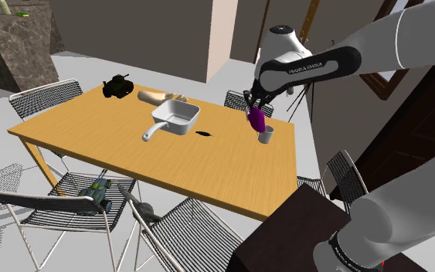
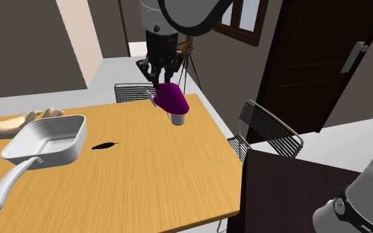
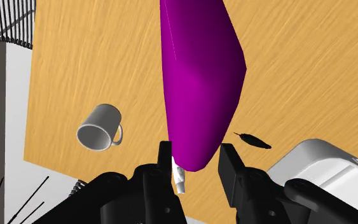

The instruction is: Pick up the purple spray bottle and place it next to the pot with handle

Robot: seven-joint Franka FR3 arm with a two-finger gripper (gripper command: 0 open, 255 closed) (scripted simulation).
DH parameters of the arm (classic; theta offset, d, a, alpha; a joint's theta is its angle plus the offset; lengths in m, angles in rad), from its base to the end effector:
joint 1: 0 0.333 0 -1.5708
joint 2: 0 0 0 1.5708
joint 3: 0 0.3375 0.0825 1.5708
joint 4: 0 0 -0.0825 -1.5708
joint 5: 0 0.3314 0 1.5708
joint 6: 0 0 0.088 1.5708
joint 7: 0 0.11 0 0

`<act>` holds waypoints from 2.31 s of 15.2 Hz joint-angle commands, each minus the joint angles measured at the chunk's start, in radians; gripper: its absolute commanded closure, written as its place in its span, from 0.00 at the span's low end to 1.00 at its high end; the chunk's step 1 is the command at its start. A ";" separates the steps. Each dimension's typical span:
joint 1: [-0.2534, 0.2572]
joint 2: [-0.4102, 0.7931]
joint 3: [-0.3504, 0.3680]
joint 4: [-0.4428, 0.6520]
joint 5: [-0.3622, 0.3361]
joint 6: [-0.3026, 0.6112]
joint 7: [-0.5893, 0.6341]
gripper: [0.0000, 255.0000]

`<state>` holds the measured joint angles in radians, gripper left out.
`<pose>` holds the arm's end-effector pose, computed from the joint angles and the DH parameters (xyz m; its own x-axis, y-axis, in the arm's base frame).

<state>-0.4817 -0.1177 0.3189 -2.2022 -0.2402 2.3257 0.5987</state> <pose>0.4781 -0.0781 0.4988 0.7842 -0.5376 0.3099 -0.5853 -0.8067 0.0817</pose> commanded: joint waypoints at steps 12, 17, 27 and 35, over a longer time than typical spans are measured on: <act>0.132 0.526 0.047 0.675 -0.207 -0.232 0.180 1.00; 0.238 0.774 0.026 1.064 -0.254 -0.383 0.171 1.00; 0.228 0.790 0.014 0.957 -0.274 -0.268 0.213 1.00; 0.227 0.819 0.002 0.900 -0.297 -0.186 0.246 1.00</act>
<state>-0.2569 0.6962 0.3222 -1.2972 -0.5336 2.1298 0.8388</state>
